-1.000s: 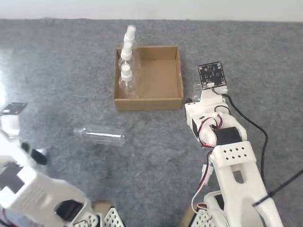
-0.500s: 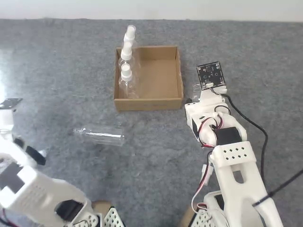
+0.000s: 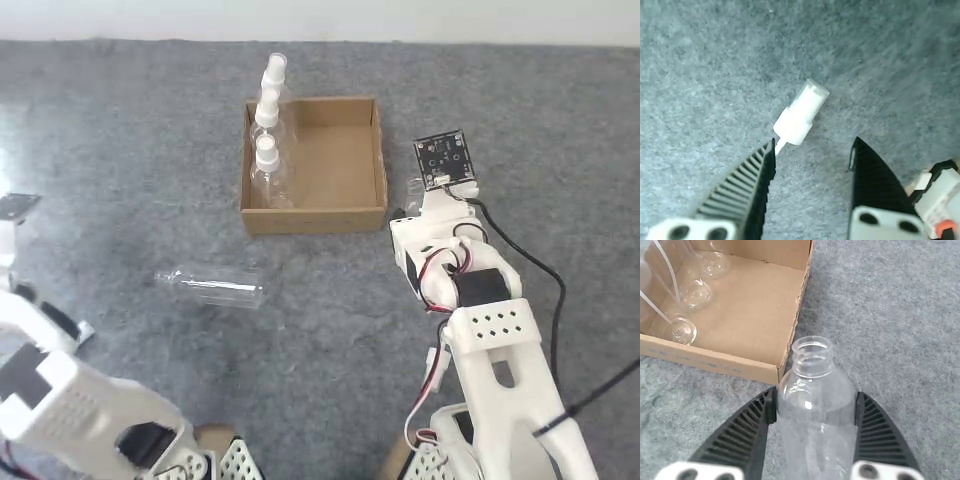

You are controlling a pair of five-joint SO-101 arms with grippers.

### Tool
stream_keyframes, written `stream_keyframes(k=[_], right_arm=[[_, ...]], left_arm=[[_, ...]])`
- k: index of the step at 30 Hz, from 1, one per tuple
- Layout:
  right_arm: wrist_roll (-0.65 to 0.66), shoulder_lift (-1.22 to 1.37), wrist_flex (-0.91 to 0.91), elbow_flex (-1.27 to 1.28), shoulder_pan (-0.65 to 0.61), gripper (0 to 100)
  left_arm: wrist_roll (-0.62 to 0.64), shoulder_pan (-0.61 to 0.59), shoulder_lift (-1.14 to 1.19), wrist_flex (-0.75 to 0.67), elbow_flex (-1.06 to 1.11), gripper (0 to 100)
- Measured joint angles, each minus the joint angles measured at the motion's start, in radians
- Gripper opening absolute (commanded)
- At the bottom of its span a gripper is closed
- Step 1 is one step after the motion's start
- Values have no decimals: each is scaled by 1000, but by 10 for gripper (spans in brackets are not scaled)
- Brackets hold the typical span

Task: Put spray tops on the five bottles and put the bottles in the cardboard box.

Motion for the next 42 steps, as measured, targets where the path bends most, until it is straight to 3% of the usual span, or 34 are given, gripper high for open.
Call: stream_keyframes(k=[14,18,24,29,42], right_arm=[[2,0,0,0,0,165],[2,0,0,0,0,165],[3,0,0,0,0,165],[3,0,0,0,0,165],[3,0,0,0,0,165]], left_arm=[[-238,6,6,0,-8,224],[-255,32,8,-14,3,224],[-256,64,8,-146,115,220],[-256,68,8,-204,167,153],[-256,68,8,-233,256,145]])
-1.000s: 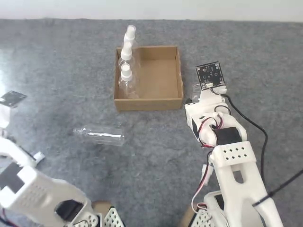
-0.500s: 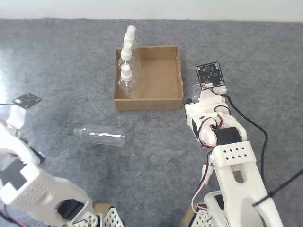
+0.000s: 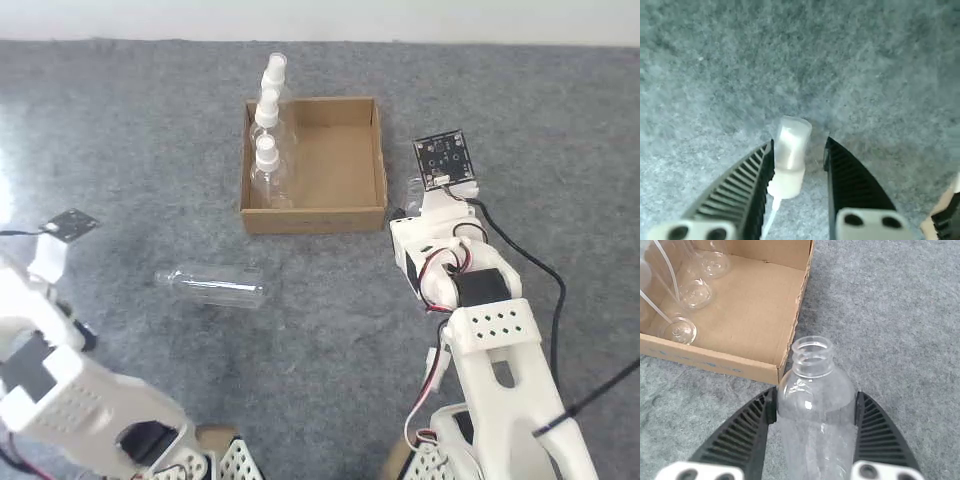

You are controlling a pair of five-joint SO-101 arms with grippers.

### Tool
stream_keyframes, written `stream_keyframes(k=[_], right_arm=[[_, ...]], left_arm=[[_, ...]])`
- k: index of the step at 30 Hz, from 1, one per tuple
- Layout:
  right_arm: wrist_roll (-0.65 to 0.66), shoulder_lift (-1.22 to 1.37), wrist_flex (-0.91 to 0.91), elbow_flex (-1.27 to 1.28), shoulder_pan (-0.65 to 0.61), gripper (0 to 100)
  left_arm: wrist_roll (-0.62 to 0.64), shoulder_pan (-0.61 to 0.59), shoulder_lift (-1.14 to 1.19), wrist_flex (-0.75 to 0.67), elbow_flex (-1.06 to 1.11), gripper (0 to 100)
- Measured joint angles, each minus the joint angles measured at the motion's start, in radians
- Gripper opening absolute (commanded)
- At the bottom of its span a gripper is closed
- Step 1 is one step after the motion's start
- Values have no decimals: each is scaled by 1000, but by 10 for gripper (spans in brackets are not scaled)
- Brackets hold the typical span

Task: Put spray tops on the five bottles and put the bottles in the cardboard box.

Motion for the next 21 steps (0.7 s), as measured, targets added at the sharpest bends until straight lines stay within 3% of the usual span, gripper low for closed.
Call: stream_keyframes(k=[7,11,17,21], right_arm=[[0,0,0,0,0,165],[0,0,0,0,0,165],[0,0,0,0,0,165],[0,0,0,0,0,165]], left_arm=[[0,0,0,-129,100,102],[0,0,-2,-126,103,9],[0,0,-2,-103,103,12],[0,0,-2,-9,61,12]])
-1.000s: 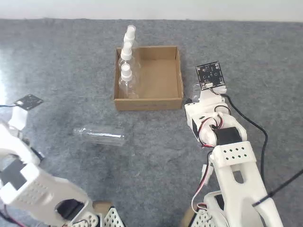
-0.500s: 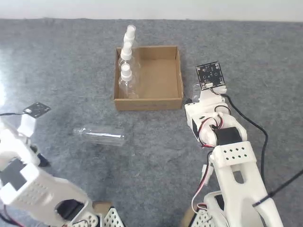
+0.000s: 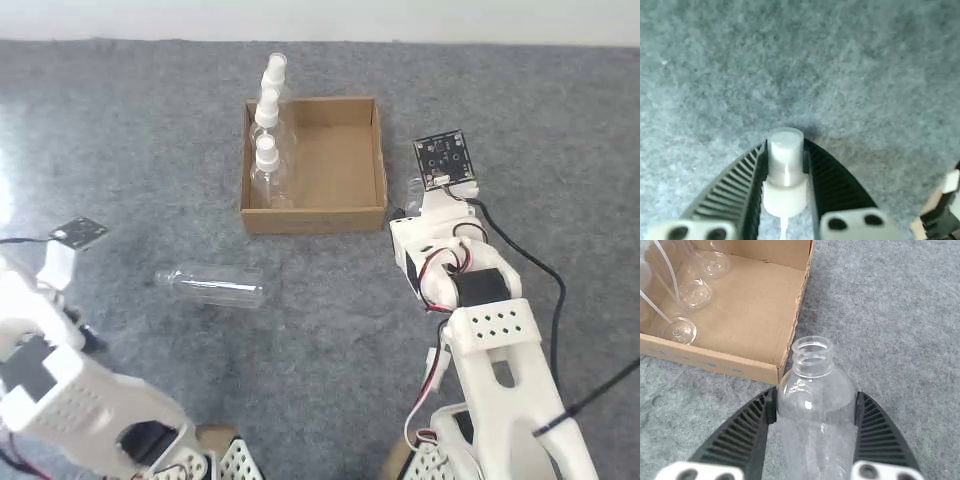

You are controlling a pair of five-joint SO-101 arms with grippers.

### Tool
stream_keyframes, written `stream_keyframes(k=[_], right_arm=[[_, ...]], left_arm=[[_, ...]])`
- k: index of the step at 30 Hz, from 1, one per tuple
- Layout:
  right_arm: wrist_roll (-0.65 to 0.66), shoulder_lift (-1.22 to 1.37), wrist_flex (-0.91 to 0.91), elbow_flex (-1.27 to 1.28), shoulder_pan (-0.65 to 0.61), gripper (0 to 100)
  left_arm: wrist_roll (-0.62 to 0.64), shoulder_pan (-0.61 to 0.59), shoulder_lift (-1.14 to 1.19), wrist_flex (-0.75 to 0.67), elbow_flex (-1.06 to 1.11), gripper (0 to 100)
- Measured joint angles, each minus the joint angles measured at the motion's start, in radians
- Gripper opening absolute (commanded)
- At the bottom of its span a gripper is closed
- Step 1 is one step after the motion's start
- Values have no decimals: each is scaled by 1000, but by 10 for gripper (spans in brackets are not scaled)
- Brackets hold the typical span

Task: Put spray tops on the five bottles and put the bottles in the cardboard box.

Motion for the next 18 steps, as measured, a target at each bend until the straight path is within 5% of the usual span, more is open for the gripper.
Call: stream_keyframes(k=[10,18], right_arm=[[0,-2,0,0,0,165],[0,-2,0,0,0,165]], left_arm=[[0,0,0,264,-186,12],[0,0,0,313,-218,12]])
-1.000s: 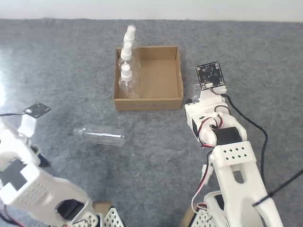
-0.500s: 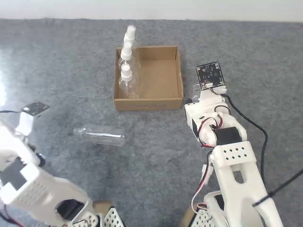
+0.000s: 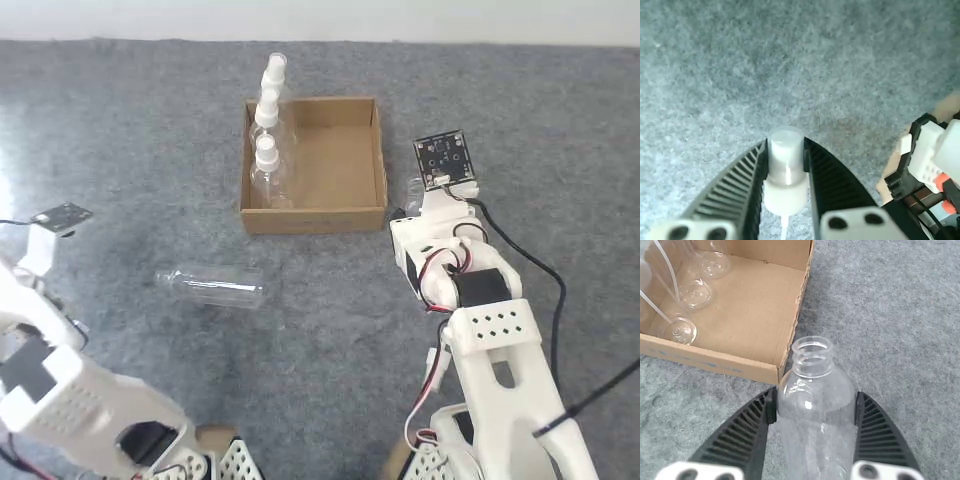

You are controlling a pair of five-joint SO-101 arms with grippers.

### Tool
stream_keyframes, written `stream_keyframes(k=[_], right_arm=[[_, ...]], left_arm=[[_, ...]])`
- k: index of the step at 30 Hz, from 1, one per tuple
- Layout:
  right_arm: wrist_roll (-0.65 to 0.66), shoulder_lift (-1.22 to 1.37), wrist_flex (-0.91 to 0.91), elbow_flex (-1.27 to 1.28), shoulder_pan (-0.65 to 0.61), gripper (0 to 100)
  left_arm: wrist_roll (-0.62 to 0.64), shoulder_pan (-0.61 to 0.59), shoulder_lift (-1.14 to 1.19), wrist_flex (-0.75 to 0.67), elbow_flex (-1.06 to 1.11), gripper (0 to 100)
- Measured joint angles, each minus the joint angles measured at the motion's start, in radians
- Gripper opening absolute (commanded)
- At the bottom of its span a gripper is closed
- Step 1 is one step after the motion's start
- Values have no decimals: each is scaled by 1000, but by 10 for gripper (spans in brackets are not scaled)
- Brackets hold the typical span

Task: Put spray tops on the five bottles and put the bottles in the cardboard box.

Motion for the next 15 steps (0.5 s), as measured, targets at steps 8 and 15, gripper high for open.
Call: stream_keyframes(k=[8,15], right_arm=[[0,0,0,0,0,165],[0,0,0,0,0,165]], left_arm=[[38,-32,-176,0,0,12],[106,-34,-233,3,0,12]])
